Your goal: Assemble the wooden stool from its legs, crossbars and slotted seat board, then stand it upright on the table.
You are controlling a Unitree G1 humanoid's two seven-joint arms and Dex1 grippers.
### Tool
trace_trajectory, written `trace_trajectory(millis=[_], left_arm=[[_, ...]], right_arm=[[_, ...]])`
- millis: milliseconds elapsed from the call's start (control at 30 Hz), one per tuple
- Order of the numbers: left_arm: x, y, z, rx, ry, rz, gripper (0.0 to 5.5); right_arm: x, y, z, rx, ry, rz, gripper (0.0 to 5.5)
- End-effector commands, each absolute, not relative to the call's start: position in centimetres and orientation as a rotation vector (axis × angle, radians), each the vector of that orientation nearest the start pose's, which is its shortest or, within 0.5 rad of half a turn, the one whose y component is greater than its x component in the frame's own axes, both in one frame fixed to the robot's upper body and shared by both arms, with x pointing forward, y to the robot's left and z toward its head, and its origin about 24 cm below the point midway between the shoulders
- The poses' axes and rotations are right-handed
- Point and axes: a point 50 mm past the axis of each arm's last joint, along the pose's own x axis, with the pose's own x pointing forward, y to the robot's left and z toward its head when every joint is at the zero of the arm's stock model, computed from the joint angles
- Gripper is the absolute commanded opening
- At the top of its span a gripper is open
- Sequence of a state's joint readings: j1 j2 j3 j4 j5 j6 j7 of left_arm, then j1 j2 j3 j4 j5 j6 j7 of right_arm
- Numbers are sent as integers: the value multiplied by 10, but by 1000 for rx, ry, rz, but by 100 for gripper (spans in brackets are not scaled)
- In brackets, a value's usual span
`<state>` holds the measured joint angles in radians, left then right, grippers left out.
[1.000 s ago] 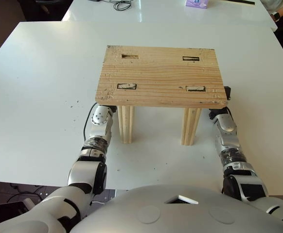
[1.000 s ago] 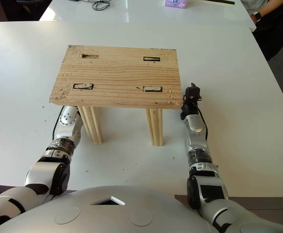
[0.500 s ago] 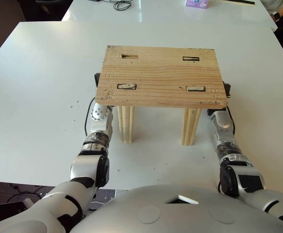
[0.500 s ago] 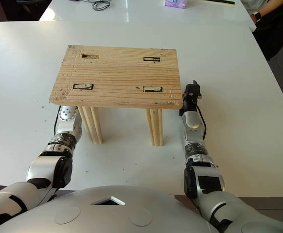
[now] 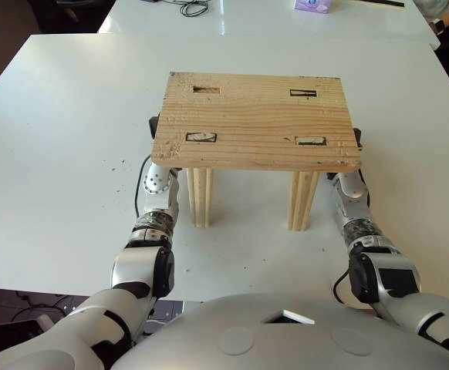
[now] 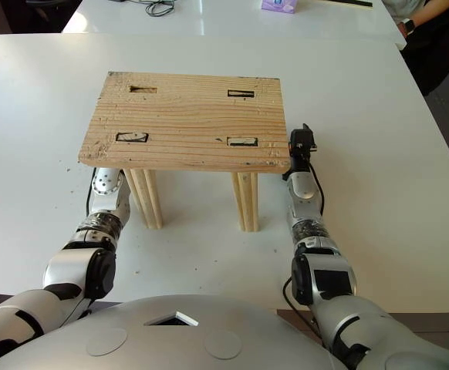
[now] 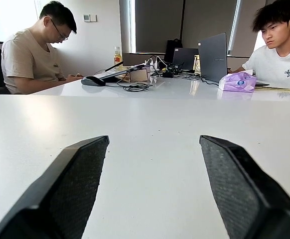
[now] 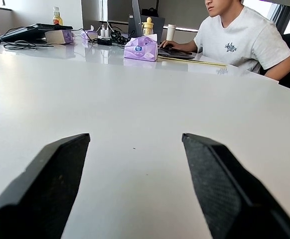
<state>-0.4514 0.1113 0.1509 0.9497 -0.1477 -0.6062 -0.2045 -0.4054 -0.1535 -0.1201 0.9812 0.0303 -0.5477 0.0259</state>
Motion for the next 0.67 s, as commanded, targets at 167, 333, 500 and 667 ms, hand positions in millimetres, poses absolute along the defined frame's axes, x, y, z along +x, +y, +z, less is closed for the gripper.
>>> trace_trajectory(millis=[167,333,500,667], left_arm=[[321,183,21,-30,-130,-82,338],[326,182,25,-32,-137,-79,338],[328,180,25,-36,-134,-75,338],[329,178,24,-44,-131,-69,338]], right_arm=[[306,-194,-6,-86,19,-55,342],[311,-193,-4,-85,17,-54,342],[317,-189,0,-93,18,-37,342],[318,-185,-1,-97,23,-24,342]])
